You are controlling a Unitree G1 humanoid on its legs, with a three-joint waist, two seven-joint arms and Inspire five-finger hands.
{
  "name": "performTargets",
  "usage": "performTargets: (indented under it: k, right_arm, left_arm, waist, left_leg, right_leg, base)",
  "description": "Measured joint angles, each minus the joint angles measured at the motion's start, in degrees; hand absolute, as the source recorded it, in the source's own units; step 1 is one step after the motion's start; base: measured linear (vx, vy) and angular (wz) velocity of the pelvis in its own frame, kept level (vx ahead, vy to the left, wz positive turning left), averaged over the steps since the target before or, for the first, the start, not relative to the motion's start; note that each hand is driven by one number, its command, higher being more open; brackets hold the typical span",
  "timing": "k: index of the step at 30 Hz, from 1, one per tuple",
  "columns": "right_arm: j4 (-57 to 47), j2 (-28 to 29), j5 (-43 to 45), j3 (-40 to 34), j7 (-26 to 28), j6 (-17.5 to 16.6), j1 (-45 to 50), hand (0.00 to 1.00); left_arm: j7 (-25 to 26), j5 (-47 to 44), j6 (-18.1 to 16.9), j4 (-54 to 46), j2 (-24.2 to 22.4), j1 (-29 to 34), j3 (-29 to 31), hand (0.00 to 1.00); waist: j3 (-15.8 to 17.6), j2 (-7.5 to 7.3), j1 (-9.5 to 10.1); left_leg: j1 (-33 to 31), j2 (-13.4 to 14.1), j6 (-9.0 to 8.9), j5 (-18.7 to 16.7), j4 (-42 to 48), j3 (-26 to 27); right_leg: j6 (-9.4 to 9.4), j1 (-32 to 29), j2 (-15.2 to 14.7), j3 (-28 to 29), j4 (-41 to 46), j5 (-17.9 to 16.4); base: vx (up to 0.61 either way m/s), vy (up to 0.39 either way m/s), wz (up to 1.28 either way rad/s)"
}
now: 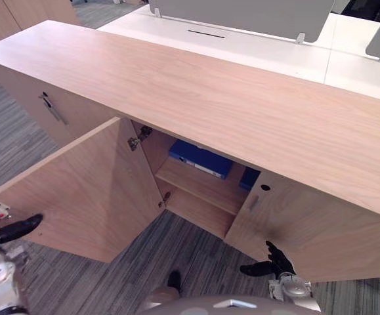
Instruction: Walk over to the cabinet, pick up the folder, carry it to the office cabinet, place the folder inside the office cabinet, then close the office cabinet door
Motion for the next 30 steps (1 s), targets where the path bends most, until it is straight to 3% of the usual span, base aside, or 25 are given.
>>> performTargets:
  k: [4, 19, 30]
  right_arm:
    - [0.08, 0.7, -0.09, -0.21, 0.04, 0.22, 0.31, 1.0]
    - [2.35, 2.15, -0.25, 0.02, 1.11, 1.2, 0.41, 1.0]
    - [2.32, 3.67, -0.26, 0.04, 1.05, 1.22, 0.2, 1.0]
  left_arm:
    - [0.11, -0.28, 0.0, -1.05, -4.51, 0.7, -0.65, 1.0]
    - [0.39, -0.65, -2.15, -4.38, -13.05, 6.03, -6.12, 1.0]
    - [0.14, -0.92, -1.01, -4.04, -17.9, 12.71, -14.16, 1.0]
  waist:
    - [-0.04, -0.06, 0.71]
    - [-0.12, 0.66, 1.49]
    - [-0.09, 1.02, 1.48]
  left_leg:
    - [0.61, -0.08, 0.05, -0.11, 0.01, 0.5]
    - [1.49, -0.04, 0.05, -0.15, 0.0, 1.97]
    - [1.54, -0.51, 0.26, 0.25, 0.01, 3.98]
  right_leg:
    - [-0.24, 0.08, -0.02, 1.4, -0.05, 0.15]
    - [0.47, 0.0, -0.55, 3.94, 0.75, 0.64]
    - [1.25, -1.09, -0.6, 7.24, -0.01, 1.95]
  base:
    - [0.0, 0.01, -0.05]
    - [-0.07, 0.01, -0.04]
    - [-0.03, 0.014, -0.09]
